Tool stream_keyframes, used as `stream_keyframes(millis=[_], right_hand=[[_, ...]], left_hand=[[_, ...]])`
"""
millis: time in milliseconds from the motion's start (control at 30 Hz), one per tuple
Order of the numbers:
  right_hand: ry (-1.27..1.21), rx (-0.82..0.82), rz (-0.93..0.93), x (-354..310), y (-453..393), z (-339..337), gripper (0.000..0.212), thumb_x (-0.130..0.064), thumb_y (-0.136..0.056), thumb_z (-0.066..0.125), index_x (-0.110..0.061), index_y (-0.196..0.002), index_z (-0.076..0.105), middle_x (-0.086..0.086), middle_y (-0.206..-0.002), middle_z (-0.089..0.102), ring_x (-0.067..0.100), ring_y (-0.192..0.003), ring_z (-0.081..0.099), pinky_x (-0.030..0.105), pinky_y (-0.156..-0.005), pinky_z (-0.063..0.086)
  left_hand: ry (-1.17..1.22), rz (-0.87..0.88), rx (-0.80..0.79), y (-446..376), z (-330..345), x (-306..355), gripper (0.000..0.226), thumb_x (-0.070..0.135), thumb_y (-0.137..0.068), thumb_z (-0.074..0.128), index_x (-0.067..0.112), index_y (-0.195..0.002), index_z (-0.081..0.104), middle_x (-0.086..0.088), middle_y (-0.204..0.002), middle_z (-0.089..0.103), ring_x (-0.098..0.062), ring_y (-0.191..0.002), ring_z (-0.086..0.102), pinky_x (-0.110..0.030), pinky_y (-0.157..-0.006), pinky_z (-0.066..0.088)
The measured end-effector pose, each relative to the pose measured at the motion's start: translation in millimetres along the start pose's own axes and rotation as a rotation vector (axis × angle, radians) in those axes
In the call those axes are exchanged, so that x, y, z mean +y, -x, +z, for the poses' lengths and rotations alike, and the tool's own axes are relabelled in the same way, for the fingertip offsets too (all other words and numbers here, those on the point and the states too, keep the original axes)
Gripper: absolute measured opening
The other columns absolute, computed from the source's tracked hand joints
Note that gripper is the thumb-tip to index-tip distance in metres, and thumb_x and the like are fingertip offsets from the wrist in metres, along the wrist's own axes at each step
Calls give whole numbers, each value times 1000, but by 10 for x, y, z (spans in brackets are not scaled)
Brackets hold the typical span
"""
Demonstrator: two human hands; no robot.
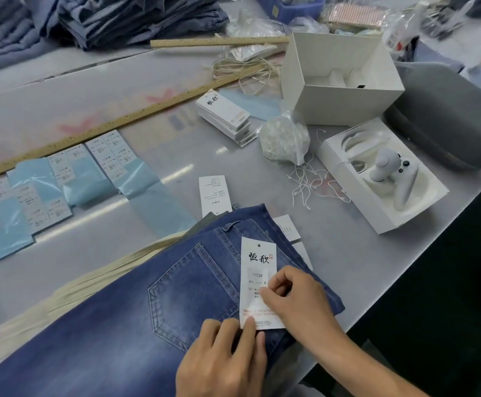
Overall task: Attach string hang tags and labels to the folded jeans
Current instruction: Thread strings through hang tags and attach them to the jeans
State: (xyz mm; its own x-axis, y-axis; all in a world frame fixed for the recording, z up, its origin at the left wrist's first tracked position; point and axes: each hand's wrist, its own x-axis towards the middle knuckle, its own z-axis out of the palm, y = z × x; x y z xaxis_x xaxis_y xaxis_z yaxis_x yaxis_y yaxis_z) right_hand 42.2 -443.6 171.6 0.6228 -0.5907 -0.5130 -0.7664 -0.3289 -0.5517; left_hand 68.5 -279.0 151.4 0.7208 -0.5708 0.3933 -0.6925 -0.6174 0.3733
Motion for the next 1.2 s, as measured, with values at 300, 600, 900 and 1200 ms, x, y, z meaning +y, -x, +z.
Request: stream_keyframes(millis=[300,600,900,1200], right_hand=[[-62,-49,91,25,-97,-115,51,-38,-78,85,-36,-110,45,-10,-83,67,1,-75,68,10,-50,45],[-482,-300,-92,-260,167,-133,9,-24,-91,74,-31,-97,77,-9,-96,78,7,-89,73,26,-77,60],[-691,1,-10,2,-561,-266,11,-15,-93,71,-21,-85,76,6,-75,72,10,-60,64,20,-55,51],[6,309,28,372,-2347,-172,18,-25,-93,65,-9,-85,66,9,-93,69,26,-82,62,36,-74,50]], left_hand=[[88,35,0,108,103,10,26,29,-96,58,17,-84,78,3,-88,67,-18,-65,54,-30,-42,45],[1091,-834,-70,-273,38,-249,48,44,-72,87,35,-108,57,7,-97,72,-12,-75,69,-19,-58,53],[1206,-931,-258,-599,98,-379,32,1,-88,72,28,-106,74,-3,-100,79,-25,-86,76,-28,-64,60],[1181,-984,-299,-792,16,-338,18,35,-84,64,39,-91,81,0,-90,80,-15,-78,76,-19,-61,55]])
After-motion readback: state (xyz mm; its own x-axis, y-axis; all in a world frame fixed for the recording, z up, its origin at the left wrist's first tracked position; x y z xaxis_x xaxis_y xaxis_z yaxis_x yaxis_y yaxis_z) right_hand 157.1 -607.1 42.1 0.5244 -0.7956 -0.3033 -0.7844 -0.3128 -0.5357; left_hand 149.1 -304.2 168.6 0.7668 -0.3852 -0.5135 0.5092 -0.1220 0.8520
